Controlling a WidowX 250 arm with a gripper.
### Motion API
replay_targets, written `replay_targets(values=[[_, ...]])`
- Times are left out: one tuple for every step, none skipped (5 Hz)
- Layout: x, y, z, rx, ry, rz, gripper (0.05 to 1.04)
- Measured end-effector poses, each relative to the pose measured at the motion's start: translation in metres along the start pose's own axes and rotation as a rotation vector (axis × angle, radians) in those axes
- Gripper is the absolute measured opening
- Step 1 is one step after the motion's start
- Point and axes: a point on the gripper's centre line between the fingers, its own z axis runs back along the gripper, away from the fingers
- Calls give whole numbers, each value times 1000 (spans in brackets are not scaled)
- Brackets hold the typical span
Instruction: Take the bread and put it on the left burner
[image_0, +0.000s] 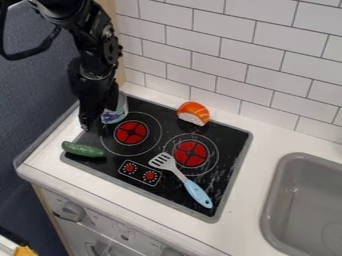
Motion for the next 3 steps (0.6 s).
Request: replay_targets(values=[[-4,5,-9,30,9,-5,999],[-27,3,-6,29,43,-99,999],[-48,-10,3,-1,65,-171,999]])
